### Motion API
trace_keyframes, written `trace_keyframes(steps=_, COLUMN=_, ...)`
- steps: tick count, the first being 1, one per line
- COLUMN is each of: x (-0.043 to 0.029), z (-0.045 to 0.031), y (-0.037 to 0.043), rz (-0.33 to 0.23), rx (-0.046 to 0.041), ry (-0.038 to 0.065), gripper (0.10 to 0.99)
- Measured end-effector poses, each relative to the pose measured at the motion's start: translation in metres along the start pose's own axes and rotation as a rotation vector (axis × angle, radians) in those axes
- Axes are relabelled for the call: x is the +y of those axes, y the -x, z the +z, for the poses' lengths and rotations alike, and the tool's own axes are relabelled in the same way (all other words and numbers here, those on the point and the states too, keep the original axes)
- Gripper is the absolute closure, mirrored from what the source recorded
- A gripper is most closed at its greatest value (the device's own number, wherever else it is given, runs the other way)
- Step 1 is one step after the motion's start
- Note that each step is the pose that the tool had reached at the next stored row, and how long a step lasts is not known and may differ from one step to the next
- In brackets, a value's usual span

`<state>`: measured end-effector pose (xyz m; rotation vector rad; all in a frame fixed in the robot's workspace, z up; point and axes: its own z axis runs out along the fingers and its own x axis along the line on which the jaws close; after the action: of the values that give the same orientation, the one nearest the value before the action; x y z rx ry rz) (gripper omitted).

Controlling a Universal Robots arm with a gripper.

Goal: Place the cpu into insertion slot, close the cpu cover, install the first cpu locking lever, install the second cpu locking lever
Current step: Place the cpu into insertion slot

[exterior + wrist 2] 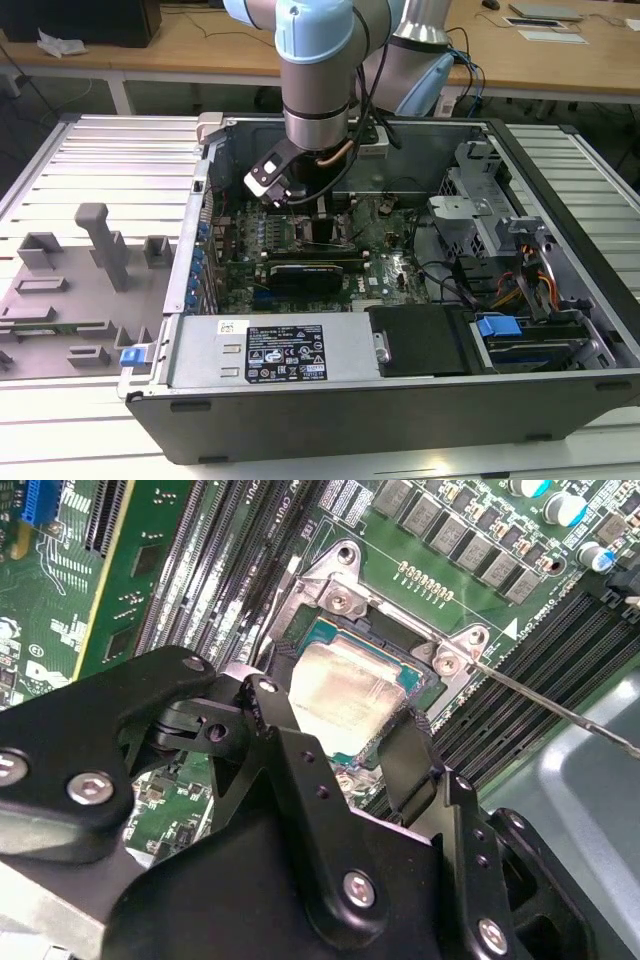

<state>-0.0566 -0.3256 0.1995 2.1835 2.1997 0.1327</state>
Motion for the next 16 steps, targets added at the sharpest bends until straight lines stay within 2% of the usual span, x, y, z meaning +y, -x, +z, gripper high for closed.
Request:
trace_keyframes(steps=5, x=0.0002, z=-0.0017, y=-0.0004, rz=0.0, rx=0.0054, ry=0.0, gripper=0.471)
trace_keyframes(steps=8, x=0.0002, z=-0.0026, y=-0.0004, rz=0.002, rx=0.0198, ry=0.0, gripper=0.471)
trace_keyframes(steps=10, x=0.0002, z=-0.0026, y=-0.0005, rz=0.002, rx=0.0228, ry=0.0, gripper=0.471)
trace_keyframes(steps=14, x=0.0003, z=-0.0036, y=-0.0004, rz=0.002, rx=0.0226, ry=0.0, gripper=0.471)
trace_keyframes(steps=16, x=0.0007, z=-0.0079, y=-0.0006, rz=0.003, rx=0.0197, ry=0.0, gripper=0.471)
